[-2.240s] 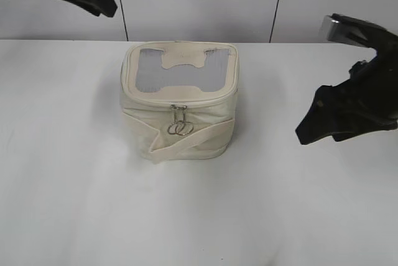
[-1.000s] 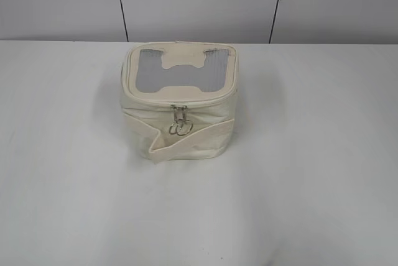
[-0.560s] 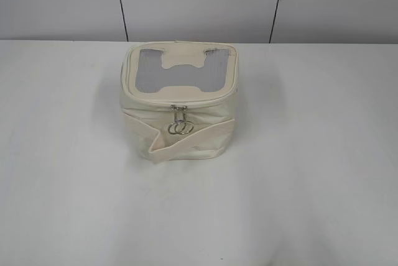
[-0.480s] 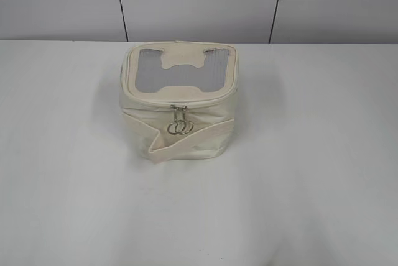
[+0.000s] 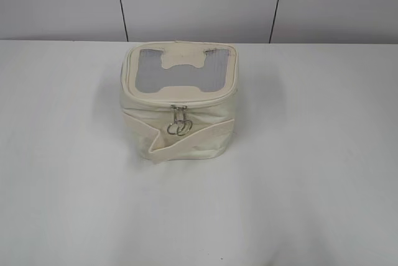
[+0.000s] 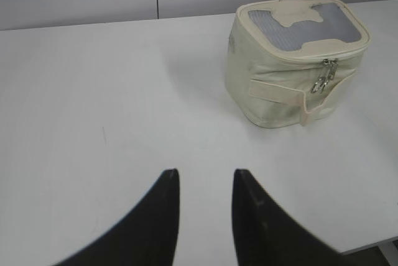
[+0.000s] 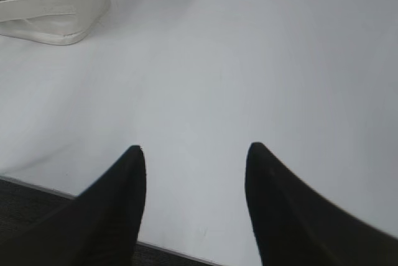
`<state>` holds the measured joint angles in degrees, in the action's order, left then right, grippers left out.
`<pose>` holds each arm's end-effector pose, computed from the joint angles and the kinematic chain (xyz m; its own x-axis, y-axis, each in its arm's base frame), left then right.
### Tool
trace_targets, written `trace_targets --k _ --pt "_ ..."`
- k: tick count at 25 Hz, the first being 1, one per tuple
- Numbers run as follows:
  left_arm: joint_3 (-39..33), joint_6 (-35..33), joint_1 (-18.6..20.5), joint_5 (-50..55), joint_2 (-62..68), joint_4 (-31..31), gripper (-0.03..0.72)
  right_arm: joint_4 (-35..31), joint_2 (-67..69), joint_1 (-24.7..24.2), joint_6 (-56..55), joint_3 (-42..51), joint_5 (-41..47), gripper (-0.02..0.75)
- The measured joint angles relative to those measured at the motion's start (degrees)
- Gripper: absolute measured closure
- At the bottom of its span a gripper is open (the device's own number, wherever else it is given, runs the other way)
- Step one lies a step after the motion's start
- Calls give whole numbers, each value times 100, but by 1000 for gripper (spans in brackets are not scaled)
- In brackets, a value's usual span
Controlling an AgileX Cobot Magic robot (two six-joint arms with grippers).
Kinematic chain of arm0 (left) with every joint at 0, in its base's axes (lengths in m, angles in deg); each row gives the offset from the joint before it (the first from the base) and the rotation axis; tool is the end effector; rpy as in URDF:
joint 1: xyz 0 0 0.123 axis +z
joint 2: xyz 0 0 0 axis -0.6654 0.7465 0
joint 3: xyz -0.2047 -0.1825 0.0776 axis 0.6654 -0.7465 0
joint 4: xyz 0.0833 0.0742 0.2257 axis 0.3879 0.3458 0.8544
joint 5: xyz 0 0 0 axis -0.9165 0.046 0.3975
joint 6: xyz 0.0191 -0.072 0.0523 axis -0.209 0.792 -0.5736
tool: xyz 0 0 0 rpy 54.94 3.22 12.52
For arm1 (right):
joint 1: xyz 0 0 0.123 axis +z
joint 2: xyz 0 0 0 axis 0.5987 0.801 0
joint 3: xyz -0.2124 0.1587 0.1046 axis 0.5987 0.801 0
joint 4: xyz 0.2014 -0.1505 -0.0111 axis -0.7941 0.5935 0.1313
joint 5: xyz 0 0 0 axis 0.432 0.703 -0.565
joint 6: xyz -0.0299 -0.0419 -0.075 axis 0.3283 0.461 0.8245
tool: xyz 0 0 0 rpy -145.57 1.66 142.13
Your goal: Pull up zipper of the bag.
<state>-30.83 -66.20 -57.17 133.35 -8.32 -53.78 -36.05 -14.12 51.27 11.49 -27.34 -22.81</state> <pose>-0.0115 -0.0025 0.2882 -0.4016 0.1000 -0.9104 0.3136 0.9489 -0.0341 -0.0057 0.0004 0.2775 -0.4057 -0.1896 -0.8941 -0.3017 0.9512 -0.0649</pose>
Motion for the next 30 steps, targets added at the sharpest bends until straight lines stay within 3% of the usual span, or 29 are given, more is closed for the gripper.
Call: trace_targets --k 11,14,20,30 --pt "0 0 17 0 -4 0 457 0 0 -10 -7 2 0 328" --pt "0 0 295 0 -4 -3 457 0 0 -223 -7 2 0 328" --pt "0 0 1292 -17 -4 -3 457 1 0 -1025 -13 2 -8 328" --pt "0 0 1361 -36 -4 -3 457 1 0 -1066 -9 2 -8 329"
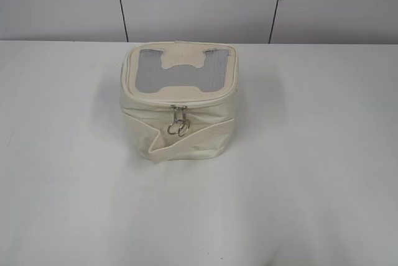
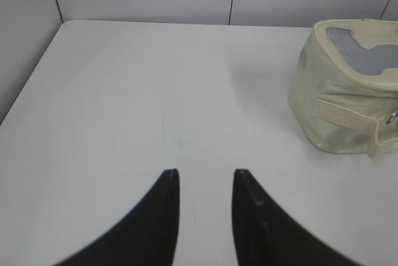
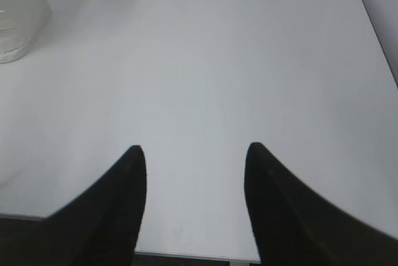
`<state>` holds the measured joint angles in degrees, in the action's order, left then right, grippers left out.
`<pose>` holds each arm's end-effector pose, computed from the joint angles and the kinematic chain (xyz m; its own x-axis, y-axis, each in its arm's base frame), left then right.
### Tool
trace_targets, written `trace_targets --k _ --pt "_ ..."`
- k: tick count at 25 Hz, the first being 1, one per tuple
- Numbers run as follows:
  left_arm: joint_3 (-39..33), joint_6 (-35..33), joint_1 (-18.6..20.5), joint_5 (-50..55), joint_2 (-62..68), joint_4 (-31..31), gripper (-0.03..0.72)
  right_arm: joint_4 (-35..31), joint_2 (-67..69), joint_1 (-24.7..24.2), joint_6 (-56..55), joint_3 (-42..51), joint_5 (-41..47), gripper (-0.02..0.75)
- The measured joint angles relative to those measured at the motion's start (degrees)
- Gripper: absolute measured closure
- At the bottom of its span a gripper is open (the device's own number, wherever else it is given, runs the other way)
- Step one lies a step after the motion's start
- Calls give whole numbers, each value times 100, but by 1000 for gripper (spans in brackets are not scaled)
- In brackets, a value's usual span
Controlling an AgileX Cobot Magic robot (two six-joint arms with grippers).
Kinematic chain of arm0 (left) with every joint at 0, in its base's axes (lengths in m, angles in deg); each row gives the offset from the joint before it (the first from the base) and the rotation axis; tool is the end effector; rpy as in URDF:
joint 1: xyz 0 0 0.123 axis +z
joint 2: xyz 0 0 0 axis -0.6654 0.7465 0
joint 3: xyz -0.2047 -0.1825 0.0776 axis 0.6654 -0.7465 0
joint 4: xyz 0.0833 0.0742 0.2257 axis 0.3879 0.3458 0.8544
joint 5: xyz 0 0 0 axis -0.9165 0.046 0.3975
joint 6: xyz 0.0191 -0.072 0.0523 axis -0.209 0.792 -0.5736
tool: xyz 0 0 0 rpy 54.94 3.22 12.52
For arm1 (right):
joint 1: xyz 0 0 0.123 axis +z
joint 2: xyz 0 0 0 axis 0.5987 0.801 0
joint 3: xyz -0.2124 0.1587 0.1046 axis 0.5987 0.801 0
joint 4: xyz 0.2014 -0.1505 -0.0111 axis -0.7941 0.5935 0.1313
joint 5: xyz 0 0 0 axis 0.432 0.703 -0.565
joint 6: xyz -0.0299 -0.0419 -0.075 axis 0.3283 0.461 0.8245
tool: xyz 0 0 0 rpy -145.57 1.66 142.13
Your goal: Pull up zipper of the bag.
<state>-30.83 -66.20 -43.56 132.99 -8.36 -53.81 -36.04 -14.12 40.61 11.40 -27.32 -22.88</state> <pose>-0.0105 -0.0052 0.2887 -0.4075 0.0018 -0.9132 0.0817 0.9961 -0.0345 -0.0054 0.0014 0.2776 -0.4332 -0.1098 -0.8946 -0.1197 0.9908 -0.0636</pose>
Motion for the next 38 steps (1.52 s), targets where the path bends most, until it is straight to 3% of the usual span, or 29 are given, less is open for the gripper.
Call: trace_targets --k 38 --pt "0 -115 0 -3 0 41 456 73 0 0 -451 0 -10 329"
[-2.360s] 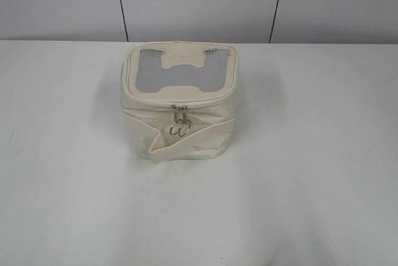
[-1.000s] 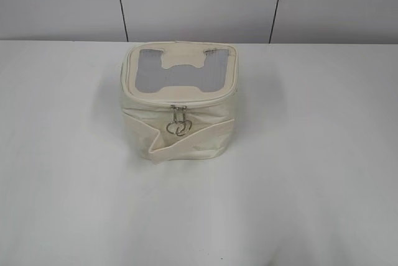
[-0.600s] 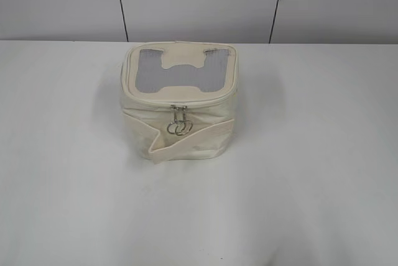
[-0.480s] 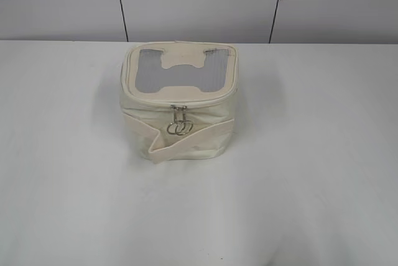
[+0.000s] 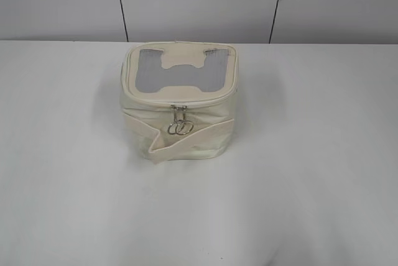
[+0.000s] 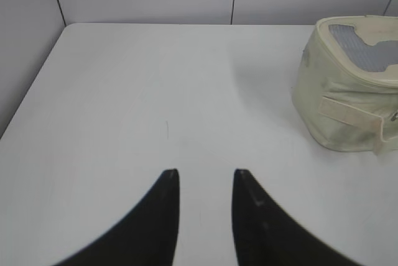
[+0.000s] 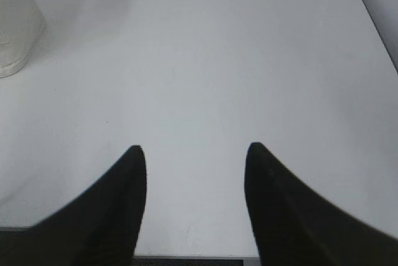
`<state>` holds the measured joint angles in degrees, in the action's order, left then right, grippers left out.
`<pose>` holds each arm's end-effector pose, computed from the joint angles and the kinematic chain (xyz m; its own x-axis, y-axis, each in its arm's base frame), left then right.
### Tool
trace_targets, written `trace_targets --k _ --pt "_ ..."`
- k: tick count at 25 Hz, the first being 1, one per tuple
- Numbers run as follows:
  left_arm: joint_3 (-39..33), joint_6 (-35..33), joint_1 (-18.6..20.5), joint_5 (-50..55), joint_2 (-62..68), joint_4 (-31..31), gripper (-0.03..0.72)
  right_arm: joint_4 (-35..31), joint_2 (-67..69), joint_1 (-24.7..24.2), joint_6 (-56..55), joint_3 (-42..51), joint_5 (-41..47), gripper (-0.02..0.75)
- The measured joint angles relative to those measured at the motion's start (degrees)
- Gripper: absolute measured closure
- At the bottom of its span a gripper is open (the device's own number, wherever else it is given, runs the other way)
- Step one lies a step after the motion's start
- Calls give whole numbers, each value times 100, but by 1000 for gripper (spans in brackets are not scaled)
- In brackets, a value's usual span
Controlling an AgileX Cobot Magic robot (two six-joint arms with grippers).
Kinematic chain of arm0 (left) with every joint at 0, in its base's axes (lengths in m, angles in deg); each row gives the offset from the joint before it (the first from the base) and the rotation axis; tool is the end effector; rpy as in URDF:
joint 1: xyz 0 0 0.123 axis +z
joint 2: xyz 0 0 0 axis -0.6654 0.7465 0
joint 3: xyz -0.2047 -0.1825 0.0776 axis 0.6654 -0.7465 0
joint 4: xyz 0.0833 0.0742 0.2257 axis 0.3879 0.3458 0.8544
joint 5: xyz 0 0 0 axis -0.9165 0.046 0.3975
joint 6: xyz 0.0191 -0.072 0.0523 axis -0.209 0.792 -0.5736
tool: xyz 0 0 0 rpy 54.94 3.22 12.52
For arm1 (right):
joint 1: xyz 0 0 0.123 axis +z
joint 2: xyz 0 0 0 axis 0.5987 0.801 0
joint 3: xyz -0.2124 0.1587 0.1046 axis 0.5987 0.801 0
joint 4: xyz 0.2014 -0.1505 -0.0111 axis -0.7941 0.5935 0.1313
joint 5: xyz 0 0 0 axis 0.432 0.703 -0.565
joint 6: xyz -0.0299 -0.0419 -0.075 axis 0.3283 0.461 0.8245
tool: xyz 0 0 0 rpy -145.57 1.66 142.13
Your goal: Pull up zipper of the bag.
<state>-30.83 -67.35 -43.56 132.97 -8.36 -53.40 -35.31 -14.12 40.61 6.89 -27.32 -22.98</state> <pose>-0.0104 -0.0046 0.2887 -0.4054 0.0253 -0.9138 0.0857 0.9963 -0.0104 -0.0052 0.0004 0.2777 -0.4393 -0.0378 -0.8976 -0.0781 0.9969 -0.0037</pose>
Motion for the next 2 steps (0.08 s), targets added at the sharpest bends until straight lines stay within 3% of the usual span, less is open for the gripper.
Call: trace_targets --k 2 --pt "0 0 0 0 0 0 456 -5 0 0 0 0 0 329"
